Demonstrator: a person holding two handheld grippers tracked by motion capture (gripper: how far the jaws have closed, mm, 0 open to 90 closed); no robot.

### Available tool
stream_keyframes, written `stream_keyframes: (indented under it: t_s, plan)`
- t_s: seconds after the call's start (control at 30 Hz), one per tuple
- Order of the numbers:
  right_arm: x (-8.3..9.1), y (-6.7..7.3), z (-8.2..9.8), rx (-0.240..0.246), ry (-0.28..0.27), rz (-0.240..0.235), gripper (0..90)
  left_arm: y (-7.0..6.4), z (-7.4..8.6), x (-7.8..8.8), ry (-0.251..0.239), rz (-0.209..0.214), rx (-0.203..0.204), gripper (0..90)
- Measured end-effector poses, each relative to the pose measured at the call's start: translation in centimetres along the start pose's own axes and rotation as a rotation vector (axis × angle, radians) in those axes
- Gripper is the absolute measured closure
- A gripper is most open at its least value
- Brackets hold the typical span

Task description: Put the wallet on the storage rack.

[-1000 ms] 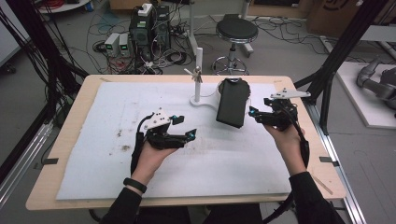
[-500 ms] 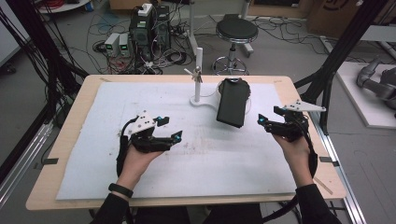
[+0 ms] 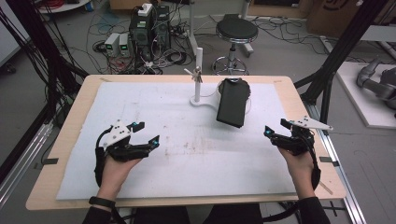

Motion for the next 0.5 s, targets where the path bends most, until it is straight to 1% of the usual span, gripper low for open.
stream_keyframes:
  t_s: [0.07,0.17,0.23,0.3,0.43,0.5]
  plan:
    - [0.0,0.0,0.2,0.008,0.0,0.003,26.2,0.2,0.2,0.4,0.003,-0.01,0.007,22.9]
    - [0.2,0.1,0.5,0.023,-0.012,0.013,26.2,0.4,0.1,1.1,-0.008,-0.023,0.001,22.9]
    - [0.2,0.0,0.8,0.03,-0.01,0.021,26.1,0.6,0.1,1.4,-0.006,-0.032,-0.009,22.8]
    - [0.1,-0.2,1.1,0.037,-0.009,0.038,26.0,0.8,0.2,1.7,-0.008,-0.043,-0.01,22.8]
    - [-0.3,-0.8,1.8,0.024,0.01,0.055,25.4,1.4,0.6,2.2,-0.01,-0.059,0.003,22.8]
    - [-0.5,-0.8,1.9,0.021,0.014,0.053,25.4,1.6,0.8,2.4,-0.009,-0.067,0.008,22.8]
Point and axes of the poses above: each handheld gripper's, and its own axes: x roughly backward along the jaws, z roughly out of its underside, y roughly to its left, the point moved 7 cm from there along -x, roughly forward along the jaws, and after that the axes turned 11 degrees about z, right-handed, at the moved point
